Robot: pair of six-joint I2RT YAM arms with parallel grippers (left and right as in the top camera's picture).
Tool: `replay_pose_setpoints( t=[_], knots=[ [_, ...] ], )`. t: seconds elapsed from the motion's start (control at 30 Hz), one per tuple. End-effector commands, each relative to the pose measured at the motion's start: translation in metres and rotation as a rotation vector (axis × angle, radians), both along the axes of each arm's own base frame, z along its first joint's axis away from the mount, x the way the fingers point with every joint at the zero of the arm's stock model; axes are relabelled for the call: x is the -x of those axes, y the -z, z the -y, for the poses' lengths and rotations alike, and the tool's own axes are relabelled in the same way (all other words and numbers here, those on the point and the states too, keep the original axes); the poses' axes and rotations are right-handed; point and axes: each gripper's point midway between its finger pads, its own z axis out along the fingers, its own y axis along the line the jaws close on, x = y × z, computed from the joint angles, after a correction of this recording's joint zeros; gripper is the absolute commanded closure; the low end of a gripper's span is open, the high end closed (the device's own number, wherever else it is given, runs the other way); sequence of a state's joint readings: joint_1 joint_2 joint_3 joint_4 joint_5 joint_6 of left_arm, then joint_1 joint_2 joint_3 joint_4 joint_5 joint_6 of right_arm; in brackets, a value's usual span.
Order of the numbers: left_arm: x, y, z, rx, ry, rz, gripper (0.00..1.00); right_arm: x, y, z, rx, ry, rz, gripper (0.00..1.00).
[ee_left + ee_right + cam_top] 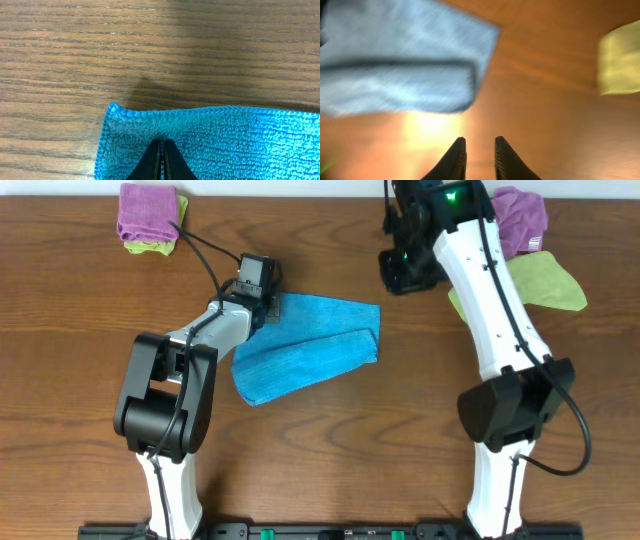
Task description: Fold the cloth
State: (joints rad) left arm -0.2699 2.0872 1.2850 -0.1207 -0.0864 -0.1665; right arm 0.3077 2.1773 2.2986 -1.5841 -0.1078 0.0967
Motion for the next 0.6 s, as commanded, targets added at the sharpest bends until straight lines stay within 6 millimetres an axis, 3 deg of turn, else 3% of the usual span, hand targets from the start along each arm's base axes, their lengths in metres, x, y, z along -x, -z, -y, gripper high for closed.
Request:
replay_pose_setpoints(
  t=[0.0, 0.13, 0.2, 0.3, 0.4, 0.47, 0.57],
  knots=[
    [0.005, 0.019, -0.010, -0.018, -0.043, -0.033, 0.94, 0.029, 0.008, -0.040, -0.096, -0.086, -0.095, 0.80],
    [0.003, 0.018, -0.010, -0.016, -0.043, -0.026, 0.94, 0.042, 0.025, -0.044, 0.006, -0.116, -0.114, 0.82],
    [0.003, 0.018, -0.010, -0.015, -0.043, -0.026, 0.95, 0.044, 0.018, -0.037, 0.046, -0.120, -0.094, 0.82],
    [0.003, 0.018, -0.010, -0.015, -0.043, -0.026, 0.94, 0.050, -0.022, -0.026, 0.037, -0.129, 0.005, 0.78],
    [0.003, 0.018, -0.010, -0.015, -0.043, -0.026, 0.94, 0.072, -0.072, -0.004, 0.043, -0.120, 0.154, 0.74],
    [0.003, 0.018, -0.010, -0.011, -0.050, -0.026, 0.94, 0.090, -0.074, 0.007, 0.057, -0.119, 0.182, 0.74],
    [0.004, 0.018, -0.009, -0.001, -0.057, -0.029, 0.94, 0.121, -0.049, 0.021, 0.061, -0.112, 0.167, 0.73]
  ],
)
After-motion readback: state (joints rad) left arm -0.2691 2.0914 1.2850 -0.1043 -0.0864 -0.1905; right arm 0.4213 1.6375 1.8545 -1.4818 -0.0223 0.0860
